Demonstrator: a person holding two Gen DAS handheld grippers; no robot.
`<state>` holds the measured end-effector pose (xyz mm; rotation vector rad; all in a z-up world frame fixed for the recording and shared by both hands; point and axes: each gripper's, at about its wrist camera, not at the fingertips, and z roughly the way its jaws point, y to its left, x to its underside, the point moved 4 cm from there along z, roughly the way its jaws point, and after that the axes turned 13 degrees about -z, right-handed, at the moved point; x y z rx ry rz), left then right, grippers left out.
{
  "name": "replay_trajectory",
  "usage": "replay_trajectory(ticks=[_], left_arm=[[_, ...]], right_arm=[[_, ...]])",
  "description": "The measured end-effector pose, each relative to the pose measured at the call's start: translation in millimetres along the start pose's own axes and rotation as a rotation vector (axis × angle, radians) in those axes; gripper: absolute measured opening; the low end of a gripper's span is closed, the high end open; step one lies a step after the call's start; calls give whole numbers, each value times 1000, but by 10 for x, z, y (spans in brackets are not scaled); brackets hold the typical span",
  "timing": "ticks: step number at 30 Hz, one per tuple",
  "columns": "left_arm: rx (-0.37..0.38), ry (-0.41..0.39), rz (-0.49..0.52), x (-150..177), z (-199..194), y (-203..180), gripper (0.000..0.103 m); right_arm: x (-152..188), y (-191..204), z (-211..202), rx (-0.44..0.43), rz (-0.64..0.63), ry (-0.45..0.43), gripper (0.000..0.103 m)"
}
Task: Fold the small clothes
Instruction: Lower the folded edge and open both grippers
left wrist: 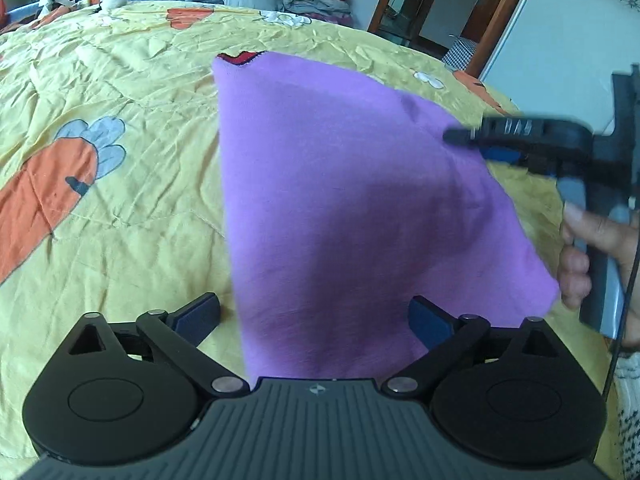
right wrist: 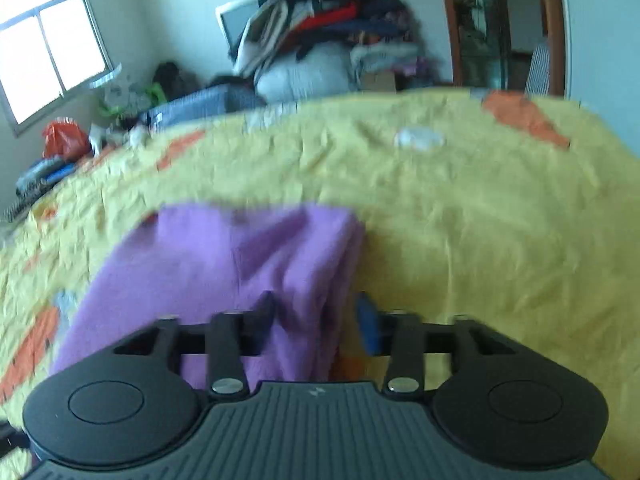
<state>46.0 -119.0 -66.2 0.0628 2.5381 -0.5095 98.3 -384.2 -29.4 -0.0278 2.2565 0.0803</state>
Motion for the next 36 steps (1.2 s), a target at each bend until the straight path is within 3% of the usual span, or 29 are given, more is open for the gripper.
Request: replay_trajectory(ticks=[6,8,10,12,15,18,26,30,31,36], left_arm=[[0,-11,-12,57,14,-14,102],[0,-17,-4,59,23,-32,102],[1,-24,7,53,70,-37,102],[1,-30,13,70,61,-38,102],[5,-33,5,75,50,-29,102],[9,-34,-3,71,40,-26,102],[30,-27,-2,84,17,3,103],[26,-29,15,107,18,-8,103],[25,-27,21,115,12,-12,103],[58,6,-40,67,-56,86,103]], right_arm=[[-180,66,161,-19,-55,-1,47],[-154,125,286,39,-134,29,37],[-95,123,420,94,-188,59,37],[-98,65,447,80,-160,56,38],[-147,39,297,111,-158,49,39],[-101,150,10,84,-192,14,39],[569,453,-649,-49,-205,-24,39],[854,467,-619,31,-299,-8,39],[858,412,-614,72,-291,-9,52],[599,167,-668,35,-155,-54,53]])
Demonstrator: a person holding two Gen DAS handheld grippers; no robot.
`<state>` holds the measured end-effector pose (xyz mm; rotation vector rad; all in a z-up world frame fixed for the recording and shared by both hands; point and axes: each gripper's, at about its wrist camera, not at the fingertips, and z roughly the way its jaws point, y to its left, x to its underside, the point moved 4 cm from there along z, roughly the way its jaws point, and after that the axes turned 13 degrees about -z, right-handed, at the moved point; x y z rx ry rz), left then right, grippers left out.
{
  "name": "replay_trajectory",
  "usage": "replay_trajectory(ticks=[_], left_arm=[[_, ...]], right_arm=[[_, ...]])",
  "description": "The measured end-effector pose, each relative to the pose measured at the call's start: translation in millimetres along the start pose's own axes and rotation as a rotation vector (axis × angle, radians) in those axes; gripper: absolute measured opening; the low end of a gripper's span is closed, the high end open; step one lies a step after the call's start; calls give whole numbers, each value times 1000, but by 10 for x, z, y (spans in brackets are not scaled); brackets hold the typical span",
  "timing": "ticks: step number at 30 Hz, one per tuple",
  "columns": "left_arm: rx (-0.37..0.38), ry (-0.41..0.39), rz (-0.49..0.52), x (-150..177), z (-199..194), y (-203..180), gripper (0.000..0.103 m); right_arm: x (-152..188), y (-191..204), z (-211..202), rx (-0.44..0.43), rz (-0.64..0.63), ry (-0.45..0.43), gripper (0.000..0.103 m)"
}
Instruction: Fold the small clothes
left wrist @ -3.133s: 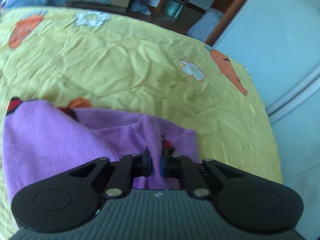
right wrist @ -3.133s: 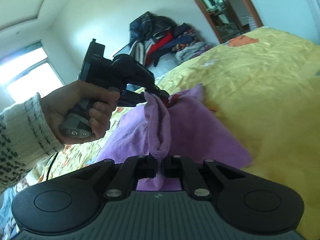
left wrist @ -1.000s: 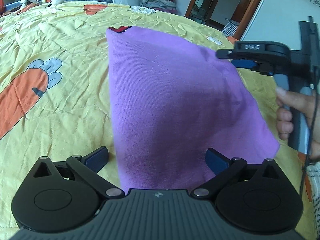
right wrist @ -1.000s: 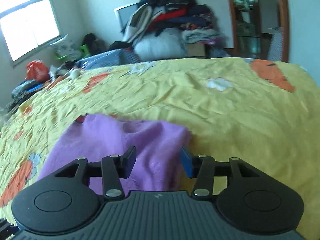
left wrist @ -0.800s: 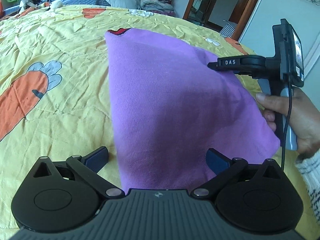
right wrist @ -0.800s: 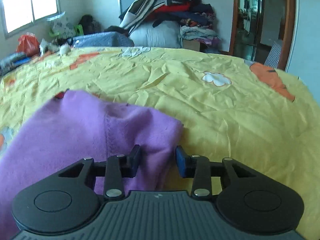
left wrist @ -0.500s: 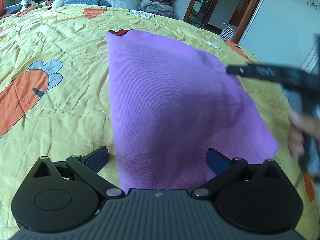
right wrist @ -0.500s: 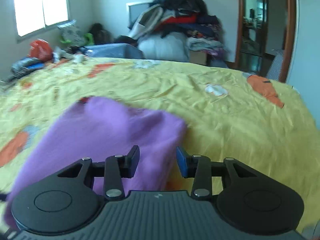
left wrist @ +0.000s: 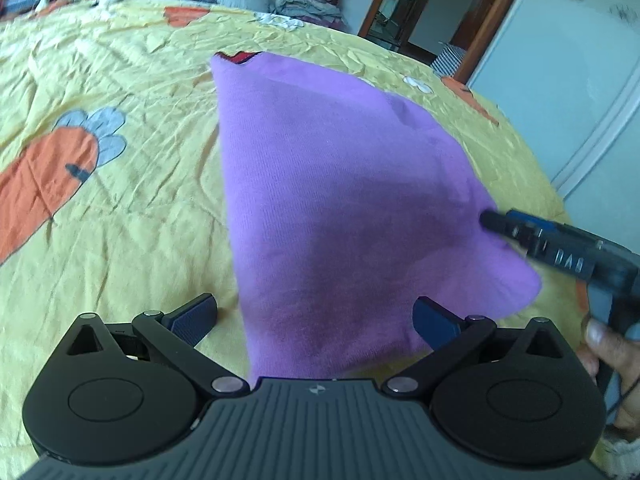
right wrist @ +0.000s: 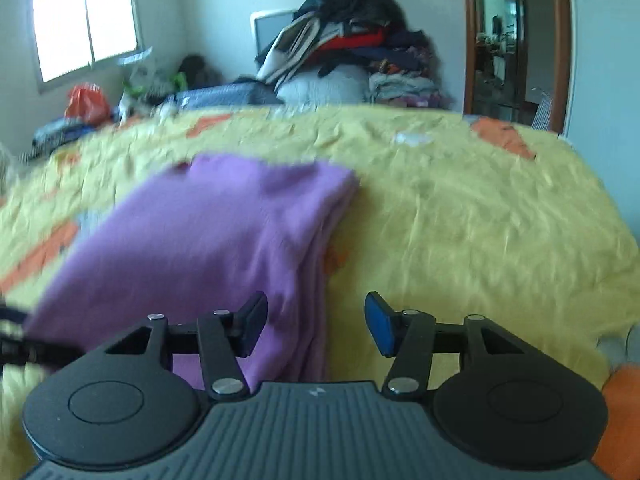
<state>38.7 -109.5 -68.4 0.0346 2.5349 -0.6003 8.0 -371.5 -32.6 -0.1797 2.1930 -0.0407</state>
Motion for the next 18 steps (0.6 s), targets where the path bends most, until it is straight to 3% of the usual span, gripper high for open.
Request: replay_trajectory(ticks=[4,7,10,12,15,17,18], left_arm=[[3,-49,-35,-175,-53,37,102],[32,-88,0,-408,-56,-88,102],[51,-141,61,-806,70,-312,102],[67,-126,104,-1103,312,-486,102],[-16,-53,145,-1461,830,-615,94],[-131,-9,182,-1610,1174,-589,88],[-180,-4,199,-1663,1299,-534,96]], right_arm=[[-314,-191,225,-36,54,-50,53],[-525,-168,503,-70,-14,-62,33],[-651,-95,782,-106,-89,-40,33],[-696,-34,930,-148,-125,-29,33],[-747,14,1187,-120,-202,20,32],[-785,-45,1328,-136,-187,35,32],[-811,-75,1391,-140,-176,43,32]])
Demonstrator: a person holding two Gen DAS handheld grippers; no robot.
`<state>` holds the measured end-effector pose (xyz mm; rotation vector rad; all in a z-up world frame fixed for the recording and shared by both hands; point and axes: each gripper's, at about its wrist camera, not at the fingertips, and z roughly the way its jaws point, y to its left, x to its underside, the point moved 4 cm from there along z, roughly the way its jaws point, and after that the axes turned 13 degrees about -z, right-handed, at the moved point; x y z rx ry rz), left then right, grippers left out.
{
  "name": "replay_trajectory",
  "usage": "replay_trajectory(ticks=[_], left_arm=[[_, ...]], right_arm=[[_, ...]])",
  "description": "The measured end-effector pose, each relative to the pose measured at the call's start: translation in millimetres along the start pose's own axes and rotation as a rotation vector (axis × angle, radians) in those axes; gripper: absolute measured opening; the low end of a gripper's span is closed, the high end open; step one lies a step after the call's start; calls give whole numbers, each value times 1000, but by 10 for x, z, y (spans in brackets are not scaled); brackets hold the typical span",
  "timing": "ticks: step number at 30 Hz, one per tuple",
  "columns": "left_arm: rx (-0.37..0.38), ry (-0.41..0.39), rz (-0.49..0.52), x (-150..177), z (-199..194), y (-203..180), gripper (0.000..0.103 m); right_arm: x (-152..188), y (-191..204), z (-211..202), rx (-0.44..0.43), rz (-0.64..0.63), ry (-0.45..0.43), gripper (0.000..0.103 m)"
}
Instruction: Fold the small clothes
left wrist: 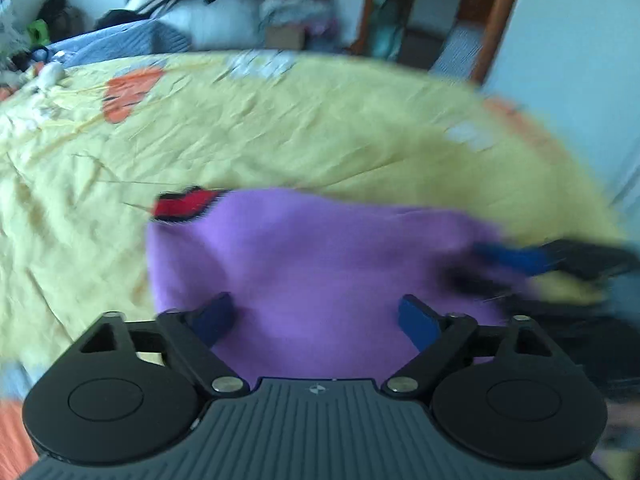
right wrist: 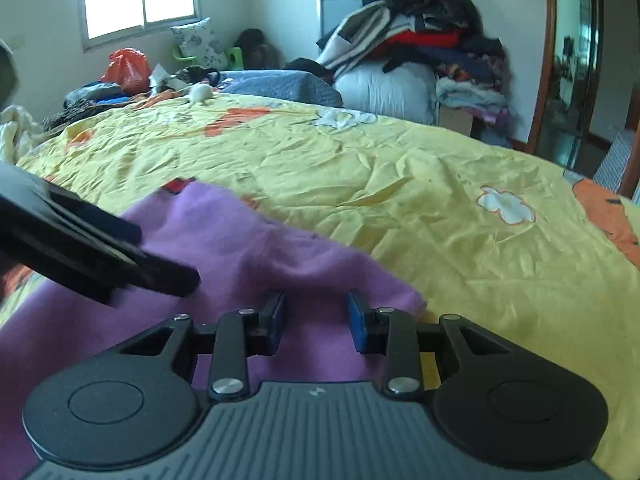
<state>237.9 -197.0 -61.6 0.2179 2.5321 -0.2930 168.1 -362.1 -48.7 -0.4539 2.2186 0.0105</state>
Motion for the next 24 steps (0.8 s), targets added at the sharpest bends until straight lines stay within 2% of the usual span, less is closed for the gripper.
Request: replay_trajectory(ticks=[1,2,4,7,8,9,11,12,17,20,22,24], left_arm=[[-9,-2,-22,-26,72,98,101],[-29,3,-60,-53,142,215,101],[-88,-30,-53,-70,167,383,103],[-82,-5,-76,-75,116,532,103],[-90,3,-91,-81,82,571,103],[-104,2,-102,-81,29,612,98],[-115,-20,-97,-54,-99,644,91],[-107,-35,-90,-19,-193,635,86],[40,-101,-69,360,-687,492,91],[64,-95,-17,662,-738,306,91],[39,-89,18,824,-632,243,94],[54,-86,-26,887,-573,299,97]], right_arm=[[-22,-49,58,9,5,7,32],[-24,-101,115,30,6,16,32],[-26,-197,233,13,44,26,32],[-131,-168,273,43,4,65,33],[-162,-153,210,36,15,51,34],[-182,-132,108,18,33,16,34],[-155,-80,-56,-17,64,0,34],[-120,-18,-164,-34,61,-8,34],[193,408,-702,-130,-25,-41,34],[357,609,-878,-209,-96,-67,34],[408,626,-795,-145,-149,-23,33],[436,509,-727,-138,-127,-19,33]])
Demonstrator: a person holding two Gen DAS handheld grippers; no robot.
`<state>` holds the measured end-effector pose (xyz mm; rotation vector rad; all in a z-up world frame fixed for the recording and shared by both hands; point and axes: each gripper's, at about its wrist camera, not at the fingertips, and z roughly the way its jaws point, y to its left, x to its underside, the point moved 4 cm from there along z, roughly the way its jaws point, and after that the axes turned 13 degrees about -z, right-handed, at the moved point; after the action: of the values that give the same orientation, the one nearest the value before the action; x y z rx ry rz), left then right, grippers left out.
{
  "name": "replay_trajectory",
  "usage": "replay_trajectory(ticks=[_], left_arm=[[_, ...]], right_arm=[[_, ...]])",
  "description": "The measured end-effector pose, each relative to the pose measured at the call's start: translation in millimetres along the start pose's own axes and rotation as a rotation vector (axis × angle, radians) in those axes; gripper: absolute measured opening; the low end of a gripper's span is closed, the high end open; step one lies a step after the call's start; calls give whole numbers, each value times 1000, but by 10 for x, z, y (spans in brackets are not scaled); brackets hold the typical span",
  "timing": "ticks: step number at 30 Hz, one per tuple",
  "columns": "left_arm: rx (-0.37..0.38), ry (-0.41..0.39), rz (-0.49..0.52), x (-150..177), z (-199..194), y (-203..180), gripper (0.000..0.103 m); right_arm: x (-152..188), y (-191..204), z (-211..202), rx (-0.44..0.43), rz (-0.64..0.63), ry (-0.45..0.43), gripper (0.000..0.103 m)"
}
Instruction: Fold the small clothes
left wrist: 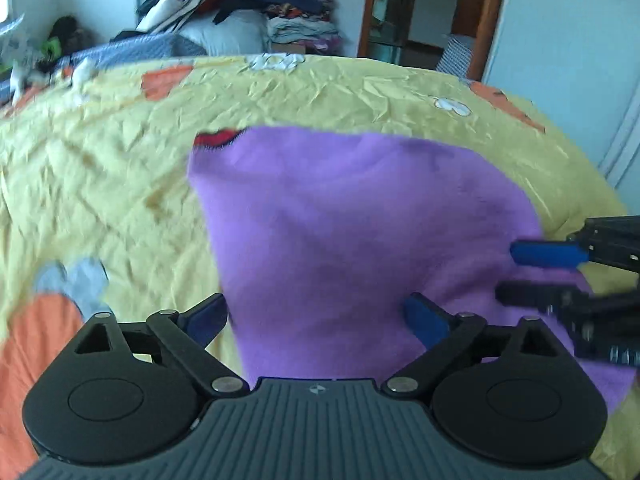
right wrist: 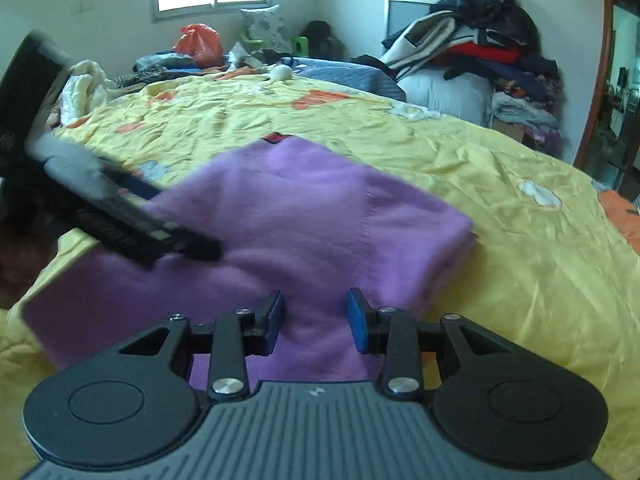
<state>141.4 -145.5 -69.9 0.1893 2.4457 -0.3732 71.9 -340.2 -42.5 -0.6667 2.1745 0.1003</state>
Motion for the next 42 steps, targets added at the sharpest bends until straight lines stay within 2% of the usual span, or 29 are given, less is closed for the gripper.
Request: replay_trajectory(ticks=[1,4,7,11,16,25,27,28,31,32,37,39,42], left_arm=[[4,10,-24,-7,4,33,98],[-2,19,-63,-24,-141,78,96],[18,-3,-61,50,-401,62,95],[33,0,-25,333,-634,11,96],[25,64,-4,681,-583,-18,97],[3,55,17,873,-647,-7,102],[10,59,0,844,-674,11,101],[17,57,-14,819,-683,24,101],[16,38,-55,681,-692,59,101],[27,30,-75,619,-687,72,101],[92,37,-177,296,-507,133,102],[139,68,-219,211,-398,163,102],[152,98,-252,152,-267,202,102]], right_arm=[[-7,-46,1,-5,34,-4,32],[-109,73,-58,63,0,34,33],[-166,227,-167,89,-15,50,35],[-112,317,-316,65,25,49,35],[-21,487,-309,70,-7,99,36],[210,534,-351,86,0,133,43],[215,542,-373,90,-6,137,45],[208,539,-386,93,-3,137,50],[182,505,-434,86,22,118,77],[174,482,-454,84,34,105,83],[224,187,-488,88,129,83,85],[317,-36,-473,64,223,72,85],[461,-299,-455,13,339,46,85]])
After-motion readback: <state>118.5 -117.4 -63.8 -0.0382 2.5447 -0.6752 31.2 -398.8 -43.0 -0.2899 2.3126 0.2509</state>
